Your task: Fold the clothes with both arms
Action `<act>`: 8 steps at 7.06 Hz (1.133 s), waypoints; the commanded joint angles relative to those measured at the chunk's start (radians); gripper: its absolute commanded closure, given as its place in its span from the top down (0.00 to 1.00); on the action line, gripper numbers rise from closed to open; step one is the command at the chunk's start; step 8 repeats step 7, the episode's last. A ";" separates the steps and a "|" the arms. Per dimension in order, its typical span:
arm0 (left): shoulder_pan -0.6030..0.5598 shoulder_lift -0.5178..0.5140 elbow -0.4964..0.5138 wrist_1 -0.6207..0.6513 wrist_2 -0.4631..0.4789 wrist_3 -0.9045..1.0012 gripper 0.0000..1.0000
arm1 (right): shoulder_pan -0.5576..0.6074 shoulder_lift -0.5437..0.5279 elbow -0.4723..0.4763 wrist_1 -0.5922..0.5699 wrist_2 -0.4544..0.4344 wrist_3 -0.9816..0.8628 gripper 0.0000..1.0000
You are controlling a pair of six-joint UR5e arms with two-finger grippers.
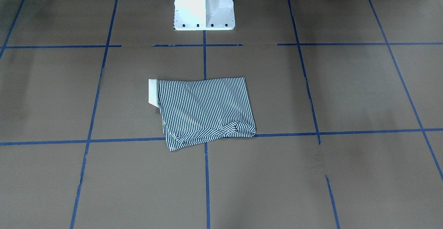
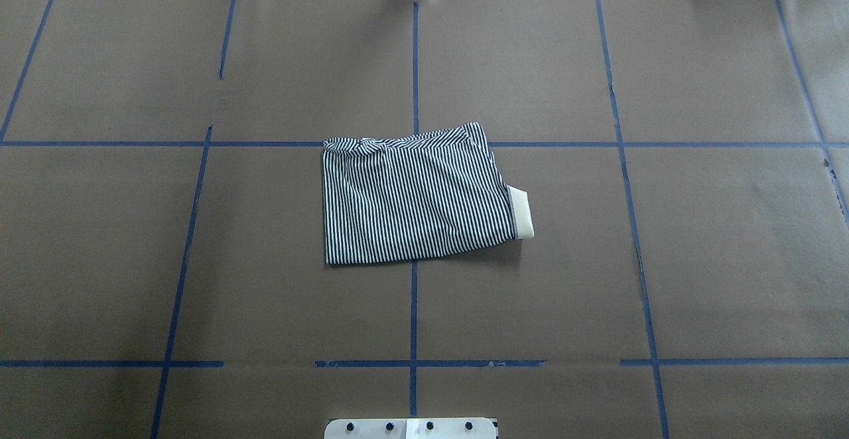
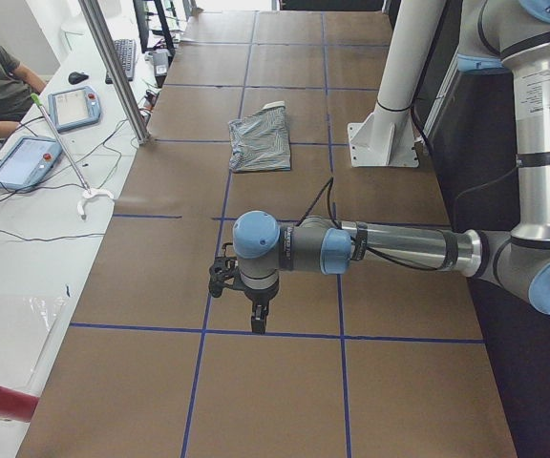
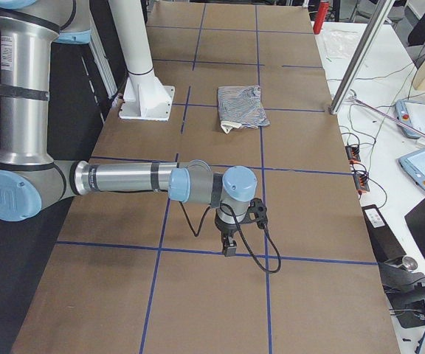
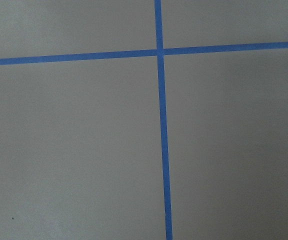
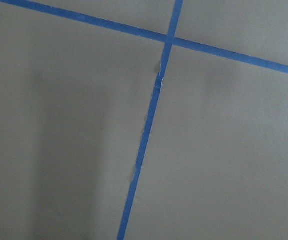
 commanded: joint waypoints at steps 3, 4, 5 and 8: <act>0.001 -0.006 0.000 -0.002 -0.002 0.001 1.00 | 0.000 0.000 0.007 0.005 0.011 -0.001 1.00; 0.001 -0.006 0.000 -0.002 0.000 0.001 1.00 | 0.000 -0.006 -0.006 0.067 0.056 0.003 1.00; 0.000 -0.006 0.000 -0.002 0.000 0.001 1.00 | 0.000 -0.011 -0.021 0.104 0.066 0.006 1.00; 0.000 -0.006 0.002 -0.002 0.000 0.000 1.00 | 0.000 -0.011 -0.023 0.106 0.065 0.006 1.00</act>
